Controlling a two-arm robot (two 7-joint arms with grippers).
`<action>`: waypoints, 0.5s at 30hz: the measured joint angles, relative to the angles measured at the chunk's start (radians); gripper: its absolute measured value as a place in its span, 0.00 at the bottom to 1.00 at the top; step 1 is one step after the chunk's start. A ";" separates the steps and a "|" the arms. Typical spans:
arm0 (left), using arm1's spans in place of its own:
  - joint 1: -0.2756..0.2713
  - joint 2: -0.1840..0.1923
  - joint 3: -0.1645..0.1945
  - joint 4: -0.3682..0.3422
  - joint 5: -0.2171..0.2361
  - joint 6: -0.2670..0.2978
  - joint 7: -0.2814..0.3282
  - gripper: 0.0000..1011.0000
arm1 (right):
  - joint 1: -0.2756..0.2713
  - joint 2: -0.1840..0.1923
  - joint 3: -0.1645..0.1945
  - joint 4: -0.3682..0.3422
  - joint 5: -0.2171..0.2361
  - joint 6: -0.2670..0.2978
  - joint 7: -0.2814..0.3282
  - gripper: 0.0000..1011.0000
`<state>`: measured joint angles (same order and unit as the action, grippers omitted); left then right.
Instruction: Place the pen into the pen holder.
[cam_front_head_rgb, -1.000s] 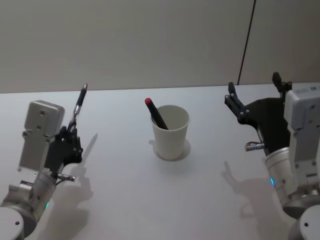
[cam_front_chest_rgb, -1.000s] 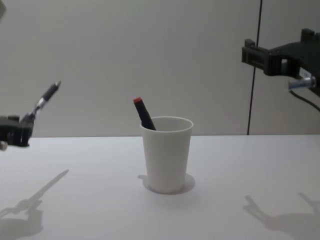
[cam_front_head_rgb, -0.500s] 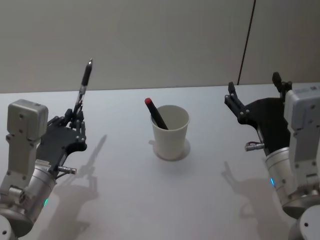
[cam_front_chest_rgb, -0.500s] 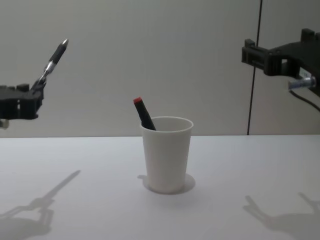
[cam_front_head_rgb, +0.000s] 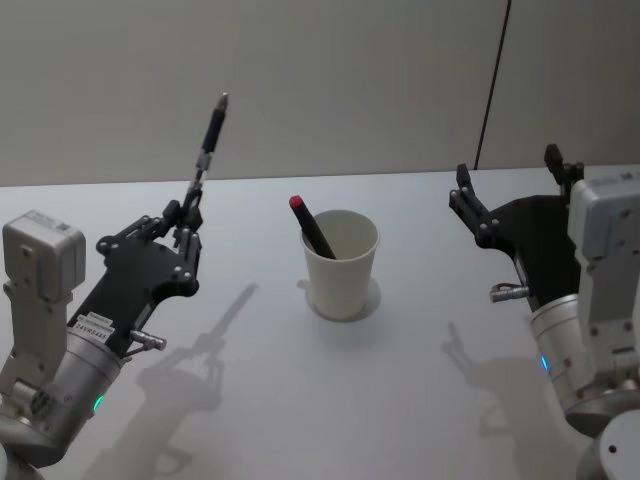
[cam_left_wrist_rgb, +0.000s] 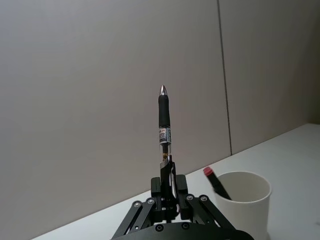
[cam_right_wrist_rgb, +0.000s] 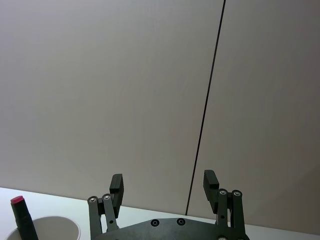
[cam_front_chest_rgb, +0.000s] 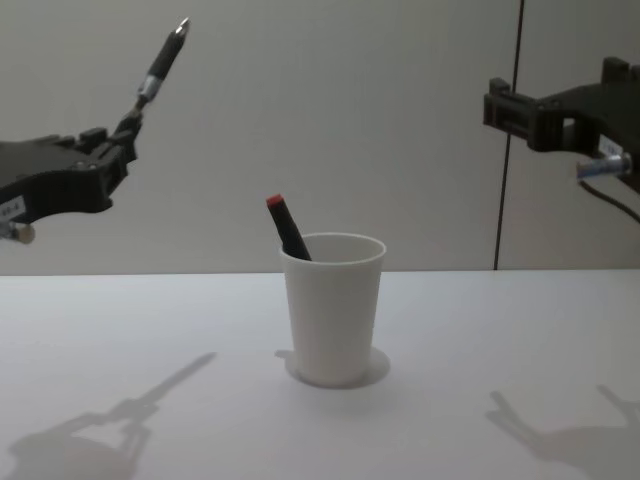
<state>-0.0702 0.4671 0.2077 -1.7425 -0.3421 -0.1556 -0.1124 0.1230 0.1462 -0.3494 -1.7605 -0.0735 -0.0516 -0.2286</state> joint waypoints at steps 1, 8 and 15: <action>-0.002 0.000 0.000 0.005 -0.002 -0.010 -0.014 0.18 | 0.000 0.000 0.000 0.000 0.000 0.000 0.000 0.99; -0.028 -0.009 0.001 0.058 -0.025 -0.100 -0.136 0.18 | 0.000 0.000 0.000 0.000 0.000 0.000 0.000 0.99; -0.061 -0.020 0.006 0.115 -0.049 -0.173 -0.266 0.18 | 0.000 0.000 0.000 0.000 0.000 0.000 0.000 0.99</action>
<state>-0.1310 0.4472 0.2132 -1.6271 -0.3916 -0.3290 -0.3787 0.1230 0.1462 -0.3494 -1.7605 -0.0735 -0.0516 -0.2286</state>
